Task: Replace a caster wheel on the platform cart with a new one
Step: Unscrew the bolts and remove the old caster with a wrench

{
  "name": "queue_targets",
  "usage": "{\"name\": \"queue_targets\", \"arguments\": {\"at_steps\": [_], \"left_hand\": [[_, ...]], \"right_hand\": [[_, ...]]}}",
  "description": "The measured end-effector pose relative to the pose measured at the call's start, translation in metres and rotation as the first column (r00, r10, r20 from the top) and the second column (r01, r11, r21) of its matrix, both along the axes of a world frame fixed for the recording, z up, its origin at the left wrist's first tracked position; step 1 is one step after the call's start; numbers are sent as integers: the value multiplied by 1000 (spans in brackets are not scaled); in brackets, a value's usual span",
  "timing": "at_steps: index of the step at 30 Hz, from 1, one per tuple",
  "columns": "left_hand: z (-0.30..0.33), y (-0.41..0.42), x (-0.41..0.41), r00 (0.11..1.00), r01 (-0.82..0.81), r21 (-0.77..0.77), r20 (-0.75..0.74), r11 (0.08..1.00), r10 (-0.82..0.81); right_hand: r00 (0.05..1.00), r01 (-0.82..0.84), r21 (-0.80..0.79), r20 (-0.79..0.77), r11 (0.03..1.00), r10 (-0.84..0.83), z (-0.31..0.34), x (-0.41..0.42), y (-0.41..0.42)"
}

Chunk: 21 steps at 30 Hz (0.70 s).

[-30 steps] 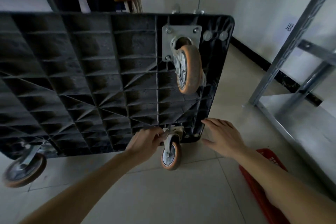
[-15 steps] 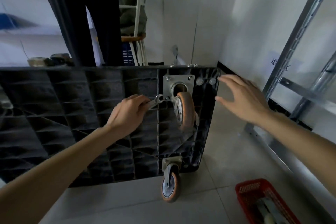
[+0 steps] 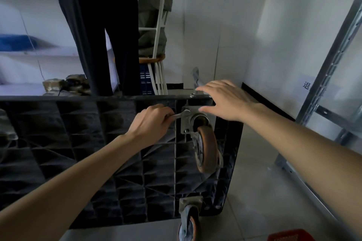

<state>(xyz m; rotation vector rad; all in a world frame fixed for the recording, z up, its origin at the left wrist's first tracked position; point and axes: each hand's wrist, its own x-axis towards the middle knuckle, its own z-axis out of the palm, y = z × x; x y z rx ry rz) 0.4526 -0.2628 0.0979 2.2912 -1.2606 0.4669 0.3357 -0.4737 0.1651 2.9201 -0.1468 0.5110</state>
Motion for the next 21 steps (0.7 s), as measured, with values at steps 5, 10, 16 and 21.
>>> {"name": "queue_targets", "arguments": {"at_steps": [5,10,16,21], "left_hand": [[-2,-3,6,1000,6,-40,12,999,-5],[-7,-7,3,999,-33,-78,12,996,34],[-26,-15,-12,990,-140,-142,-28,980,138],[-45,-25,-19,980,-144,-255,-172,956,102]], "right_hand": [[1000,15,8,7,1000,-15,-8,8,-7],[1000,13,8,21,1000,-13,-6,10,-8],[999,13,15,34,1000,-13,-8,10,-7],[999,12,13,44,1000,-12,-9,11,-7]]}}
